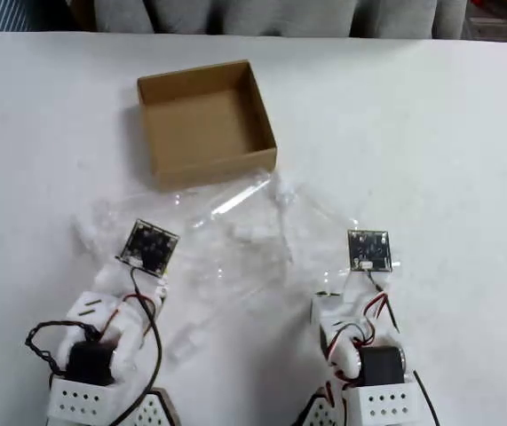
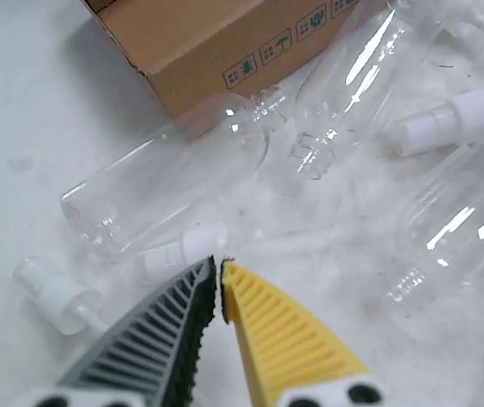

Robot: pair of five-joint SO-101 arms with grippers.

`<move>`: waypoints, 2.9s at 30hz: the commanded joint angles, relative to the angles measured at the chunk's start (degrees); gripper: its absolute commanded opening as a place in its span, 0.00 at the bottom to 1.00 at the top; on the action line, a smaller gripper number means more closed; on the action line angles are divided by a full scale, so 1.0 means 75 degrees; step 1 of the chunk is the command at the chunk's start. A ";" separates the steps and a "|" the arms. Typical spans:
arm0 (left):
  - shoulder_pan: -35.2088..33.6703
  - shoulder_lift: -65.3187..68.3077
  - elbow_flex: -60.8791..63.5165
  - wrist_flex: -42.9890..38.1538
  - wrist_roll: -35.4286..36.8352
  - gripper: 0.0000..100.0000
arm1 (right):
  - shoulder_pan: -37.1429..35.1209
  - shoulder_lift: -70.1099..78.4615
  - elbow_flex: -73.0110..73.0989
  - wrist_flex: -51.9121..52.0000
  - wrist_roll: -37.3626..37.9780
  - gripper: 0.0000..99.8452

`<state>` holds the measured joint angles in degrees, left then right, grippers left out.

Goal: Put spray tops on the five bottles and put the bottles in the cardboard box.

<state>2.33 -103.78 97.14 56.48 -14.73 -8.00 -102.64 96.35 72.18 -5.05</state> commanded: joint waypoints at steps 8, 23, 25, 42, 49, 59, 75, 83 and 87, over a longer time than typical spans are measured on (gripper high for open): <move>0.0381 -0.0064 -0.0023 0.0059 0.0012 0.02 | -0.0076 -0.0041 0.0070 0.0053 -0.0059 0.02; 0.0182 -0.0076 -0.0023 0.0375 -0.0047 0.02 | -0.0041 -0.0041 0.0070 0.0053 -0.0035 0.02; -0.0111 -0.0076 -0.0023 0.0445 -0.0047 0.02 | -0.0088 -0.0041 0.0047 0.0053 -0.0035 0.02; -0.0557 -0.0076 -0.0035 0.0598 -0.0047 0.02 | -0.0111 -0.0053 -0.0727 -0.3440 0.1899 0.03; -0.0557 -0.0076 -0.0023 0.0598 -0.0047 0.02 | -0.0756 0.0018 -0.1125 -0.4249 0.4196 0.04; -0.0557 -0.0076 -0.0023 0.0598 -0.0047 0.02 | -0.4026 0.2409 -0.2731 -0.2678 0.5509 0.03; -0.0557 -0.0076 -0.0023 0.0598 -0.0047 0.02 | -0.2655 0.6758 -0.6810 0.1565 0.7689 0.04; -0.0557 -0.0076 -0.0023 0.0598 -0.0047 0.02 | -0.0064 0.6781 -0.6799 0.2925 1.0456 0.21; -0.0557 -0.0076 -0.0023 0.0598 -0.0047 0.02 | 0.0744 0.6781 -0.6084 0.3440 1.2413 0.26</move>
<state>-1.36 -103.78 97.14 60.88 -14.73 -6.77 -52.09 48.88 95.56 78.46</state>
